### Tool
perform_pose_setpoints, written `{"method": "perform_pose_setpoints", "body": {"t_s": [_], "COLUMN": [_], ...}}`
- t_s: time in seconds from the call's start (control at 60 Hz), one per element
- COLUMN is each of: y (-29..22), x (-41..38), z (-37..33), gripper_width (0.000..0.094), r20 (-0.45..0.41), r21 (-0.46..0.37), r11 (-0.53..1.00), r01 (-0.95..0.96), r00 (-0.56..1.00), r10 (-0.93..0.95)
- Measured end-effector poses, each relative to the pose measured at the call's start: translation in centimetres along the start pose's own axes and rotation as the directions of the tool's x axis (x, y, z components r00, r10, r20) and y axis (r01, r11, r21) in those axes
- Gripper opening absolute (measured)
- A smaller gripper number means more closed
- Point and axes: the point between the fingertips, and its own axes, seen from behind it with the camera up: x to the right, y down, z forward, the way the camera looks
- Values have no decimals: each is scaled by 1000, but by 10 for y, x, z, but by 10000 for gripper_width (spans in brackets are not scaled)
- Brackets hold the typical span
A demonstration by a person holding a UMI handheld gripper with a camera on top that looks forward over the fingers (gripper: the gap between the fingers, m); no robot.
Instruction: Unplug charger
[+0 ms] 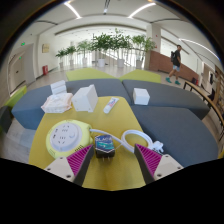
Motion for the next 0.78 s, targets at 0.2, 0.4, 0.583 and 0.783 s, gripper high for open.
{"method": "perform_pose_setpoints", "body": {"t_s": [0.2,0.4,0.583,0.783], "y": [-15,-8,-4,1], "x": [4,-1,-2,17], "z": [-76,-160,-194,-189], "gripper_width": [854,851,849,851], "r20": [18,56,76,79], "r21": [42,85,134,146], "r11": [998,996,988,989], "r01": [43,40,70,-3], "r00": [999,997,994,997], "r10": [-43,-45,-80,-9]}}
